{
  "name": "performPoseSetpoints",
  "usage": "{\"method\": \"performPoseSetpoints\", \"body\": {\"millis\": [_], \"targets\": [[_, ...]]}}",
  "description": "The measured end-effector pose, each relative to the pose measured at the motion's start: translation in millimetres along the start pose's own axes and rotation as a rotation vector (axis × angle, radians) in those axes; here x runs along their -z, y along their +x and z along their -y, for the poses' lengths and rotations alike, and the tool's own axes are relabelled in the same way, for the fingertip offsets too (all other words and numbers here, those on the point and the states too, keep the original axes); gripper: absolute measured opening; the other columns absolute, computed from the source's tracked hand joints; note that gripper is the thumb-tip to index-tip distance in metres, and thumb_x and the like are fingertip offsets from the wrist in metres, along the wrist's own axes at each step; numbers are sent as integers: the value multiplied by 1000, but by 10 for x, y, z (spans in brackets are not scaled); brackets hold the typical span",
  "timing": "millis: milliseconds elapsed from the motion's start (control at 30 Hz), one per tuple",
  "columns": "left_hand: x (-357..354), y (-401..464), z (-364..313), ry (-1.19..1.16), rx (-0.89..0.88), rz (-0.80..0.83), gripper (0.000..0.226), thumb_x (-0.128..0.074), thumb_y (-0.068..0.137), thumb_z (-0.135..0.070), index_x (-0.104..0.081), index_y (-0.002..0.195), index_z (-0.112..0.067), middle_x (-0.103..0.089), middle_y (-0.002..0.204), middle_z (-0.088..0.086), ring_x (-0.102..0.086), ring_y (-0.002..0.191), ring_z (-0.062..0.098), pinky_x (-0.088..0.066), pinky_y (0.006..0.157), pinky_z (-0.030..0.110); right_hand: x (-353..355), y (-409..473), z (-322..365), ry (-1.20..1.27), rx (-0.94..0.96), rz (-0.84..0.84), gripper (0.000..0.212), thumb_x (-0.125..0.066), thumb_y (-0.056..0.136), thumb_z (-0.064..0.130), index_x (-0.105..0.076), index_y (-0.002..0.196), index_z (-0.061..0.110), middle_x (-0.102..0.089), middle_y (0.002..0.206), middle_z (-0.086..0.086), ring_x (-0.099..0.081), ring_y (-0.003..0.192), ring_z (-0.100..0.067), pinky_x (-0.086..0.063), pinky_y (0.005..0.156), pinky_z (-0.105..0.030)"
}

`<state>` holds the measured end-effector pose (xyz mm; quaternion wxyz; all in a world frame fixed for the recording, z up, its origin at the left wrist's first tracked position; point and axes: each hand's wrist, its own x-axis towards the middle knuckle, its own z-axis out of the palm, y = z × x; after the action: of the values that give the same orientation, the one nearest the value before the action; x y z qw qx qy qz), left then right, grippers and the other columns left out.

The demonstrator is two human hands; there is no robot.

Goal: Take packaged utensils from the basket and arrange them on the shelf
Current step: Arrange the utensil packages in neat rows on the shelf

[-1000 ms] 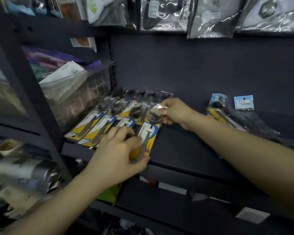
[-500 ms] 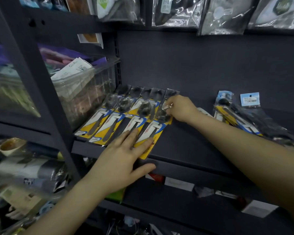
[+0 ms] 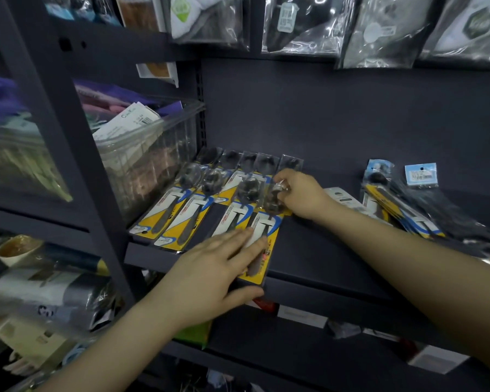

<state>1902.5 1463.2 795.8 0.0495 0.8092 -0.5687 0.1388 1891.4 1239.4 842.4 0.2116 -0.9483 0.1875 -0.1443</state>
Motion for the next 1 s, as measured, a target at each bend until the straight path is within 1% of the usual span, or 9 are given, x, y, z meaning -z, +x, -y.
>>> {"method": "performPoseSetpoints", "body": {"millis": [100, 200, 300, 433, 567, 700, 800, 900, 1000], "targets": [[39, -45, 22, 31, 100, 6, 74, -9, 85, -67, -37, 137, -22, -54, 134, 8, -59, 115, 21, -51, 88, 32, 1, 75, 95, 119, -24, -4, 33, -48, 87, -1, -58, 118, 7, -60, 122, -13, -56, 104, -23, -38, 75, -20], [10, -77, 41, 60, 169, 16, 80, -9, 84, -69, -40, 136, -18, -53, 135, 9, -56, 119, 22, -44, 94, 33, -63, 180, 190, 144, -31, 14, 34, -47, 88, -2, -59, 119, 6, -59, 117, -11, -56, 113, -28, -44, 83, -24], [-25, -65, 36, 65, 196, 21, 85, -10, 82, -72, -41, 135, -14, -53, 136, 9, -53, 122, 23, -33, 98, 34, -111, 272, 277, 131, -45, 16, 37, -44, 87, -6, -59, 120, 4, -57, 129, -15, -54, 119, -28, -46, 94, -30], [18, -65, 53, -82, 190, 16, 87, -8, 77, -77, -20, 144, -24, -34, 149, 8, -35, 136, 25, -16, 108, 37, -138, 324, 326, 164, -93, -34, 35, -42, 88, -6, -60, 118, 2, -57, 129, -16, -52, 120, -28, -45, 92, -30], [41, -26, 77, -50, 67, -6, 64, -14, 89, -63, -47, 131, -28, -53, 136, 6, -53, 122, 25, -39, 100, 42, -164, 314, 272, 167, -92, -93, 30, -47, 88, -3, -59, 115, 2, -60, 122, -15, -56, 113, -27, -43, 82, -26], [75, 0, 125, -108, 83, -53, 63, -18, 90, -59, -62, 114, -21, -63, 124, 1, -63, 108, 21, -54, 83, 37, 147, 137, 26, -165, 27, -46, 31, -57, 87, 17, -57, 114, 1, -58, 117, -20, -52, 114, -35, -43, 91, -34], [73, 40, 118, -109, 138, -63, 52, -33, 84, -55, -64, 100, -18, -64, 122, 1, -65, 103, 20, -55, 75, 33, 397, -125, -270, -544, -103, 95, 50, -57, 86, 37, -49, 123, 5, -50, 128, -20, -45, 121, -38, -41, 98, -40], [86, 106, 48, -100, 158, -101, 54, -34, 81, -56, -63, 105, -17, -63, 122, 2, -63, 107, 22, -53, 80, 34, 494, -317, -417, -638, -223, 211, 43, -50, 90, 32, -50, 122, 4, -54, 130, -17, -52, 118, -32, -43, 94, -35], [194, 259, -61, -166, 132, -152, 65, -31, 79, -61, -55, 122, -18, -55, 131, 1, -52, 120, 22, -44, 96, 36, 502, -406, -415, -726, -160, 185, 37, -47, 88, 15, -51, 123, 5, -57, 127, -15, -57, 114, -32, -47, 91, -36]]}}
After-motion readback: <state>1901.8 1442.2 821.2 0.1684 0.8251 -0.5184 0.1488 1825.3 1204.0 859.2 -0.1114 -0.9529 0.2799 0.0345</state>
